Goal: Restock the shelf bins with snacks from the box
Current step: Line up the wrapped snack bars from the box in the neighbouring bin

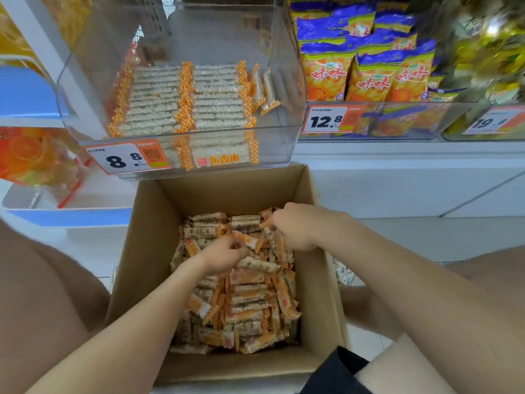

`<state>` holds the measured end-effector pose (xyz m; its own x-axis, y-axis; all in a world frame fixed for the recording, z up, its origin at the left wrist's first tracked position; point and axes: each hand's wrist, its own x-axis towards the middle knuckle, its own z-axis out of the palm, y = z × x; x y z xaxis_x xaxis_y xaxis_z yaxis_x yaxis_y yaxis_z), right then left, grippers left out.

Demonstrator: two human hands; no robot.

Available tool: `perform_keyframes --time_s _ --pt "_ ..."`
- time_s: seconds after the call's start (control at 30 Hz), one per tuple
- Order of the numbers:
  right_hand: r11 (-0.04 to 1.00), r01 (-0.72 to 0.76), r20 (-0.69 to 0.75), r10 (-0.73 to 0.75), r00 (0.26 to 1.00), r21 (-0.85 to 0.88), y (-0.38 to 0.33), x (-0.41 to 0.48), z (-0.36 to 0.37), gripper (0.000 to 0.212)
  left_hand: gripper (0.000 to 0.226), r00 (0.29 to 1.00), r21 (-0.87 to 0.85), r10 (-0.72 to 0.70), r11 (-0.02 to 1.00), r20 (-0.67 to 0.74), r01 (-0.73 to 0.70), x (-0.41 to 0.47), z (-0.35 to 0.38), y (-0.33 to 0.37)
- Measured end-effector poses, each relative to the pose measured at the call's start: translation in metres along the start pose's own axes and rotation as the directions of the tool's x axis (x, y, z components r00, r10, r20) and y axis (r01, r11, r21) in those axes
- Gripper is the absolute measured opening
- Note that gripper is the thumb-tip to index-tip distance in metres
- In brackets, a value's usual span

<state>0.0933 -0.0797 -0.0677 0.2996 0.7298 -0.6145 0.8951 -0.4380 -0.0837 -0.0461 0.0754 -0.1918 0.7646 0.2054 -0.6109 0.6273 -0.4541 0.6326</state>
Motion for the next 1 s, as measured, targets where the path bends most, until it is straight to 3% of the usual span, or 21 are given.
perform_keyframes --time_s 0.13,0.23,0.37,0.47,0.5,0.57,0.63,0.67,0.7,0.77,0.83,0.87,0.93,1.0 --pt "0.986 0.091 0.030 -0.096 0.995 0.138 0.005 -0.014 -0.024 0.054 0.019 0.984 -0.201 0.165 0.964 -0.069 -0.175 -0.043 -0.047 0.052" --pt "0.947 0.141 -0.004 -0.146 0.989 0.288 0.009 -0.032 -0.045 0.038 0.022 0.933 -0.193 0.345 0.913 -0.106 -0.360 -0.085 -0.076 0.084" --pt "0.887 0.177 -0.196 -0.100 0.975 0.426 0.016 -0.057 -0.065 0.022 0.030 0.867 -0.202 0.478 0.844 -0.140 -0.498 -0.127 -0.100 0.113" --pt "0.794 0.251 -0.337 -0.062 0.939 0.553 0.016 -0.077 -0.079 0.015 0.041 0.807 -0.243 0.484 0.784 -0.338 -0.572 -0.138 -0.109 0.128" --pt "0.746 0.288 -0.411 -0.022 0.912 0.600 0.014 -0.081 -0.082 0.014 0.045 0.765 -0.224 0.442 0.778 -0.469 -0.587 -0.138 -0.110 0.133" --pt "0.662 0.368 -0.583 0.129 0.802 0.653 0.004 -0.085 -0.087 0.011 0.045 0.603 -0.118 0.328 0.806 -0.728 -0.580 -0.137 -0.109 0.145" --pt "0.628 0.422 -0.707 0.309 0.636 0.654 -0.008 -0.082 -0.091 0.010 0.036 0.454 0.043 0.344 0.833 -0.822 -0.552 -0.137 -0.109 0.159" --pt "0.628 0.437 -0.742 0.372 0.558 0.644 -0.014 -0.079 -0.094 0.011 0.035 0.438 0.127 0.408 0.831 -0.801 -0.542 -0.139 -0.109 0.166" --pt "0.634 0.447 -0.766 0.419 0.488 0.631 -0.019 -0.076 -0.097 0.011 0.040 0.470 0.181 0.466 0.827 -0.749 -0.532 -0.140 -0.110 0.172" --pt "0.626 0.488 -0.794 0.479 0.374 0.608 -0.022 -0.074 -0.107 0.012 0.064 0.605 0.221 0.513 0.842 -0.609 -0.492 -0.144 -0.116 0.185" --pt "0.608 0.534 -0.805 0.501 0.317 0.588 -0.020 -0.075 -0.119 0.012 0.082 0.664 0.294 0.544 0.838 -0.513 -0.460 -0.143 -0.127 0.194" --pt "0.603 0.548 -0.812 0.487 0.322 0.580 -0.018 -0.074 -0.125 0.010 0.083 0.642 0.320 0.566 0.824 -0.517 -0.469 -0.141 -0.134 0.197" --pt "0.587 0.556 -0.808 0.432 0.400 0.589 -0.013 -0.070 -0.136 0.004 0.072 0.586 0.324 0.581 0.809 -0.565 -0.490 -0.132 -0.150 0.202" --pt "0.558 0.525 -0.763 0.402 0.507 0.643 -0.005 -0.065 -0.147 0.006 0.066 0.609 0.273 0.552 0.826 -0.569 -0.493 -0.119 -0.167 0.205"
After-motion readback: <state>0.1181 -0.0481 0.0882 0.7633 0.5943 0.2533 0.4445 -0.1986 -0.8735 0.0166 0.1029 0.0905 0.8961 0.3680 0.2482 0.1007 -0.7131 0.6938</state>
